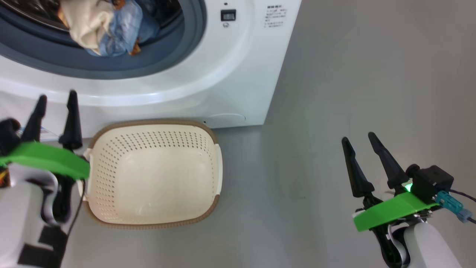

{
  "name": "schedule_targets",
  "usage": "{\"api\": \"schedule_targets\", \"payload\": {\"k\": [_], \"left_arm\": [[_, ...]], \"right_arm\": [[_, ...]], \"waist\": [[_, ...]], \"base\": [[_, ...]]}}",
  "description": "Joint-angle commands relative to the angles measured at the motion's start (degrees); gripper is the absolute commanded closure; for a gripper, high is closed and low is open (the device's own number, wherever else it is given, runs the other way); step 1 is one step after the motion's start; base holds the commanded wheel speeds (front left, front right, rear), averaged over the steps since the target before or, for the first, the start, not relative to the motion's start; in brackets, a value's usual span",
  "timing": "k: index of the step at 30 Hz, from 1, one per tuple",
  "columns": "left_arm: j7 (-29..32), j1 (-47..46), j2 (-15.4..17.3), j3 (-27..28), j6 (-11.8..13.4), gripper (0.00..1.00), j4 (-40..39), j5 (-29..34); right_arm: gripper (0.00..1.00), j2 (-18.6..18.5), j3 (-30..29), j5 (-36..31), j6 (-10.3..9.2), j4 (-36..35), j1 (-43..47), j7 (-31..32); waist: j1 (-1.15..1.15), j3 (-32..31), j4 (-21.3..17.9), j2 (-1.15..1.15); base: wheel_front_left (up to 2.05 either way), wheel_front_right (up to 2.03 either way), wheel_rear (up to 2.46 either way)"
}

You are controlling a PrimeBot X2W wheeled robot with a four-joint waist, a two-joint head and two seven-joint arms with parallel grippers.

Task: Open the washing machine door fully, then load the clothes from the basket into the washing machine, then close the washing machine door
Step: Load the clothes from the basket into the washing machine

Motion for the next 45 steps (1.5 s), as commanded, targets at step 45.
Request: {"api": "schedule_targets", "payload": {"k": [45], "left_arm": [[-0.35, 27.56, -3.14, 13.42, 0.1, 0.0, -18.41, 9.58]], "right_arm": [[0.0, -3.71, -3.32, 1.92, 0.09, -1.71, 10.29, -0.68]], "waist": [[0.0, -11.31, 5.1, 0.0]], "base": [[0.0, 0.0, 0.0]]}}
